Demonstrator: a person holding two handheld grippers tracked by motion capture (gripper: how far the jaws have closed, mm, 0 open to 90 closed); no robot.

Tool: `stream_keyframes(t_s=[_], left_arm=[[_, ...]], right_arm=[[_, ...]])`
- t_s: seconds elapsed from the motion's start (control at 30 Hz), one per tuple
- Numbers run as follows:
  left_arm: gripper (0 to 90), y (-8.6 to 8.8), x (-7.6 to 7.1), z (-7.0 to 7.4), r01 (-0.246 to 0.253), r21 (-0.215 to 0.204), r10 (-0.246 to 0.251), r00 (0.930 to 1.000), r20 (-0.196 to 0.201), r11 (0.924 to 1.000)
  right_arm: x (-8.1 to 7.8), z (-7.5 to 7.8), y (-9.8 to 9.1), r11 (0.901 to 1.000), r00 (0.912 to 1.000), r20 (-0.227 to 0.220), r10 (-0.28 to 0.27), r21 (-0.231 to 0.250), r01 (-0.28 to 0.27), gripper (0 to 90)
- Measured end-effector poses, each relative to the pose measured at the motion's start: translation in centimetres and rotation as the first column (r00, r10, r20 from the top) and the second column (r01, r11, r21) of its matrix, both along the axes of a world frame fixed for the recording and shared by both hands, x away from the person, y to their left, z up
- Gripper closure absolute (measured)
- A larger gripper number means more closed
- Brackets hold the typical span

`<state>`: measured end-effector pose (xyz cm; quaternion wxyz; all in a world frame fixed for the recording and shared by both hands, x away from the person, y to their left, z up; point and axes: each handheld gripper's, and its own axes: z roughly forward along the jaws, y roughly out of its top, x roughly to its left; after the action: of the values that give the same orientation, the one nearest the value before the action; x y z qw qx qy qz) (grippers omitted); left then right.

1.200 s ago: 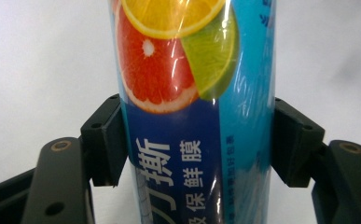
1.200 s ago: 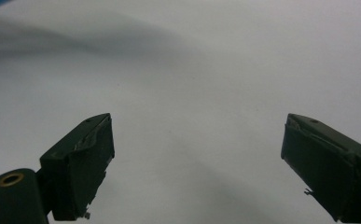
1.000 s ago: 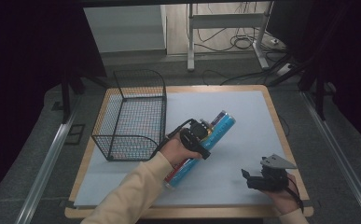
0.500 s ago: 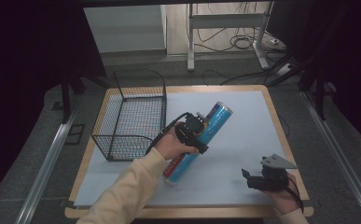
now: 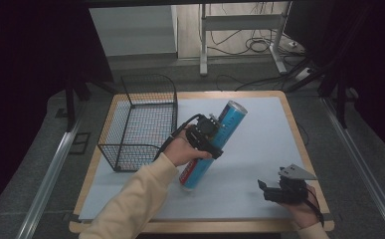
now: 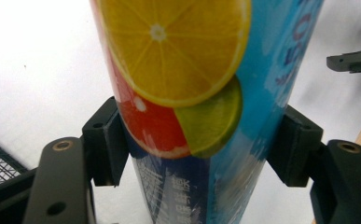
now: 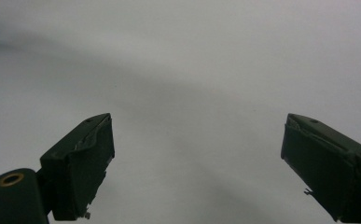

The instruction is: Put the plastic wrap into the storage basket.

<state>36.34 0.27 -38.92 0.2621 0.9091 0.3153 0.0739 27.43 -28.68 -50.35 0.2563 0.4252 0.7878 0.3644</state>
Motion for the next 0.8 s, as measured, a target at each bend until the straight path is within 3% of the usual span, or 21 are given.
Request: stream_keyframes(t_s=[0.43, 0.8], left_arm=[[31.9, 0.4, 0.2, 1.9, -0.007, -0.016, 0.008, 0.9993, 0.035, 0.9998], [31.9, 0.5, 0.8, 2.6, -0.012, -0.018, 0.013, 0.9990, 0.044, 0.9998]], right_arm=[[0.0, 0.0, -0.1, 1.0000, 1.0000, -0.002, 0.003, 0.000, -0.003, 9.9], [0.1, 0.0, -0.1, 1.0000, 1.0000, -0.002, 0.004, 0.000, -0.004, 10.0]])
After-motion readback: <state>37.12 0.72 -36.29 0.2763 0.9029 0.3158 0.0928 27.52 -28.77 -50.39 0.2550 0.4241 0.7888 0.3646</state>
